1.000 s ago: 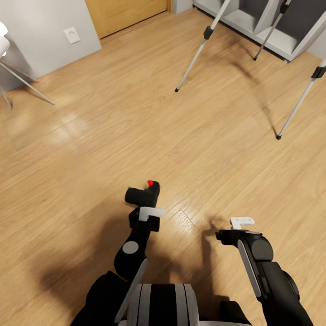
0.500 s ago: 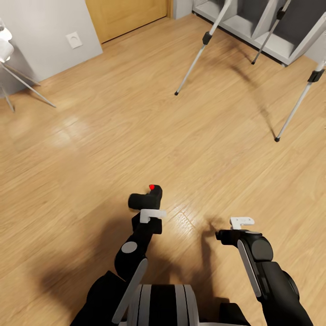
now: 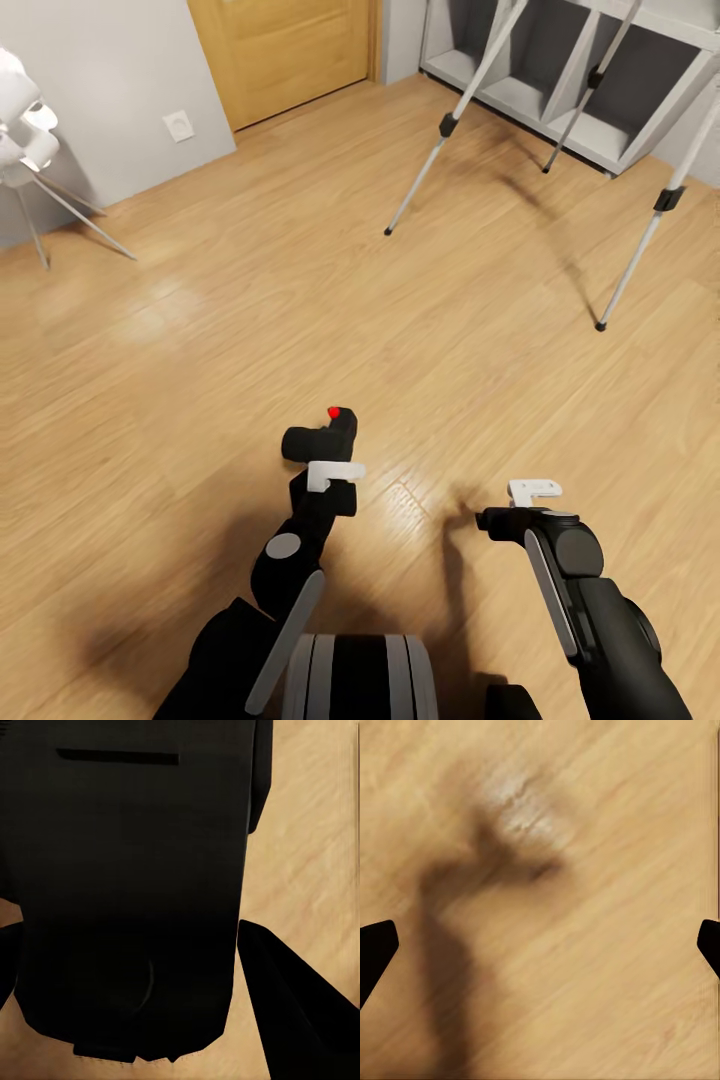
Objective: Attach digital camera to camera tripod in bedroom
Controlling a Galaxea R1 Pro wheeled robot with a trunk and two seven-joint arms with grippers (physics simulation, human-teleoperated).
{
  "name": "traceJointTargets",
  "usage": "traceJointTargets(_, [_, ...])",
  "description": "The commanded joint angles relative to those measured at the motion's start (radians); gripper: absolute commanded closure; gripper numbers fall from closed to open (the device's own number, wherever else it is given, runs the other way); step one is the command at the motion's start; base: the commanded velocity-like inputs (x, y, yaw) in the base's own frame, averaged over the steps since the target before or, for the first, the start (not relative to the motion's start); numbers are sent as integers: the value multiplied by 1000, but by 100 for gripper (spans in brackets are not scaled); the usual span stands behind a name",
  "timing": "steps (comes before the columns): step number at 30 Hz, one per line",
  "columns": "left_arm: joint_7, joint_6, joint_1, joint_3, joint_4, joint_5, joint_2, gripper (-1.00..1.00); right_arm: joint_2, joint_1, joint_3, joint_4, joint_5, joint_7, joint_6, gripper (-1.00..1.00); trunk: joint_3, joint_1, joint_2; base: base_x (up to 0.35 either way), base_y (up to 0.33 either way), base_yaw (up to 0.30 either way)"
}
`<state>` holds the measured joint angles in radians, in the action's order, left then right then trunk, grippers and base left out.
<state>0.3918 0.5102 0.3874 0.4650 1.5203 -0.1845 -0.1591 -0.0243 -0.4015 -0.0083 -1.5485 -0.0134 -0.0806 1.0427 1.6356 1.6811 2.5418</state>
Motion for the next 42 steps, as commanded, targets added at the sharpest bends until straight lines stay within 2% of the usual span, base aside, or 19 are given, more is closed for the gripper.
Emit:
traceJointTargets(1, [9,2,1,0,2,-9,1,100,0,0,1,-1,0,-2,5,-100,-3,-1,0,0,0,0])
traceJointTargets(8, [8,-12,1,-34,3,-10,9,100,0,0,2,-1,1,-2,5,-100,-31,-4,-2,0,0,0])
traceJointTargets(16, [0,-20,1,-68,2,-18,30,100,0,0,1,-1,2,0,5,-100,-61,-7,-4,0,0,0])
traceJointTargets(17, [-10,-22,1,-104,2,-39,50,100,0,0,1,-1,3,2,5,-100,-65,-8,-4,0,0,0])
traceJointTargets(18, [-15,-22,1,-114,2,-48,55,100,0,0,1,-1,3,2,5,-100,-69,-8,-4,0,0,0])
traceJointTargets(19, [-28,-23,0,-133,3,-67,62,100,0,0,1,-1,4,4,5,-100,-73,-9,-4,0,0,0])
traceJointTargets(23, [-77,-23,1,-161,2,-106,75,100,0,0,1,-1,5,5,5,-100,-89,-10,-5,0,0,0])
traceJointTargets(24, [-112,-24,1,-170,1,-123,85,100,0,0,1,-1,5,5,5,-100,-92,-11,-5,0,0,0])
traceJointTargets(28, [-192,-24,0,-180,0,-146,112,100,0,0,1,-1,6,5,5,-100,-108,-13,-6,0,0,0])
traceJointTargets(29, [-230,-24,0,-183,0,-152,125,100,0,0,1,-1,6,5,5,-100,-112,-13,-7,0,0,0])
traceJointTargets(32, [-288,-23,0,-188,0,-159,140,100,0,0,1,-1,6,5,5,-100,-123,-15,-7,0,0,0])
traceJointTargets(35, [-317,-24,0,-208,0,-162,147,100,0,0,1,0,7,5,5,-100,-135,-16,-8,0,0,0])
traceJointTargets(39, [-335,-24,0,-249,-1,-163,151,100,0,0,1,0,6,5,5,-100,-150,-18,-9,0,0,0])
traceJointTargets(42, [-338,-24,0,-259,-2,-163,152,100,-1,0,1,0,5,5,5,-100,-162,-19,-10,0,0,0])
